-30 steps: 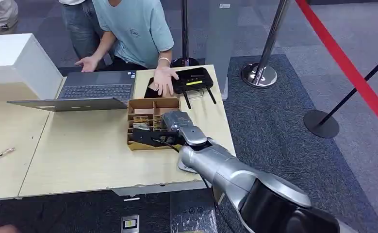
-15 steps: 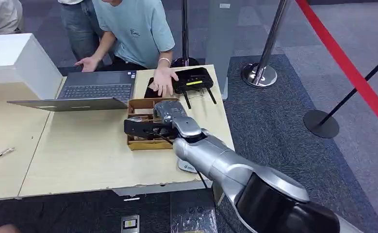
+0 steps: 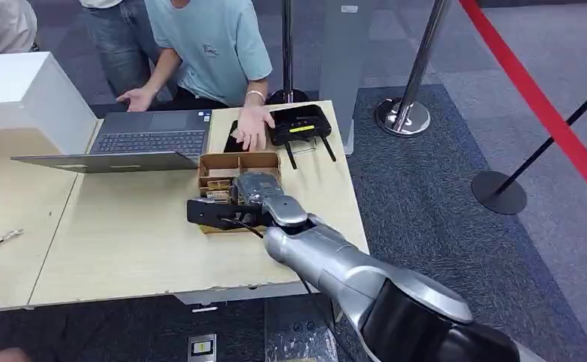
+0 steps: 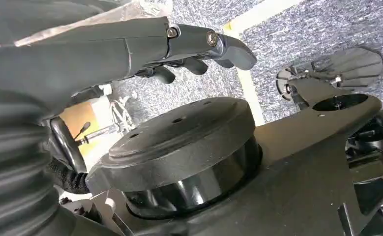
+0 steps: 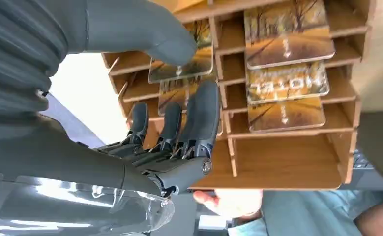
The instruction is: Pass the card to the sensor for recognition and then transmit it.
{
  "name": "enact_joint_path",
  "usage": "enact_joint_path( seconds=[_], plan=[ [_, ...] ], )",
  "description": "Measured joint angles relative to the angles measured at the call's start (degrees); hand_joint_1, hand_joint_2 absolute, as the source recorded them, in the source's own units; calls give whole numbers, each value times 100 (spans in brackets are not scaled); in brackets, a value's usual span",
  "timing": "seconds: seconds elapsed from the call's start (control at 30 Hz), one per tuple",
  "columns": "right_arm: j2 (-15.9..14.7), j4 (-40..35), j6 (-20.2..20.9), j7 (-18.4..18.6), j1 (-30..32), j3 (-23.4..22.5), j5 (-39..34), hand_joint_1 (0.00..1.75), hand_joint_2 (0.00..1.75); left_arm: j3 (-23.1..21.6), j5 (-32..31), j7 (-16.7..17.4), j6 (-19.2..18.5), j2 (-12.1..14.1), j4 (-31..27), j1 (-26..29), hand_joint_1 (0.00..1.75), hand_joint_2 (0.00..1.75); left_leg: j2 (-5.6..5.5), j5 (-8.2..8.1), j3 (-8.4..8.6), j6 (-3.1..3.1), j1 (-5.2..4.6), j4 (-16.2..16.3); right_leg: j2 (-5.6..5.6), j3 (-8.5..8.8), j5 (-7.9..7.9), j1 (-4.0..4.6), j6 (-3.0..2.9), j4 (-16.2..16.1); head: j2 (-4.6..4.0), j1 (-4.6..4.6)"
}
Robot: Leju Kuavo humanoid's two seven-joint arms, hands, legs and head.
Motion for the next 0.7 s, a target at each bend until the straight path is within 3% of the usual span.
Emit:
enact_joint_path(
  seconds=[0.43,0.5,0.7],
  plan=[
    [50,55,-17,-122,99,-2,-151,103,175,-2,-9,9,-18,-22,0,1,0,175,0,0,0,0,0,0,0,0,0,0,0,0,0,0],
    [48,55,-18,-122,100,-4,-160,96,175,-2,-9,7,-16,-24,0,1,0,175,0,0,0,0,0,0,0,-1,0,0,0,0,0,0],
    [48,61,-33,-129,125,-4,-166,96,175,-2,-7,9,-15,-28,0,1,0,175,0,0,1,0,0,0,0,-1,0,0,0,0,0,0]
  ],
)
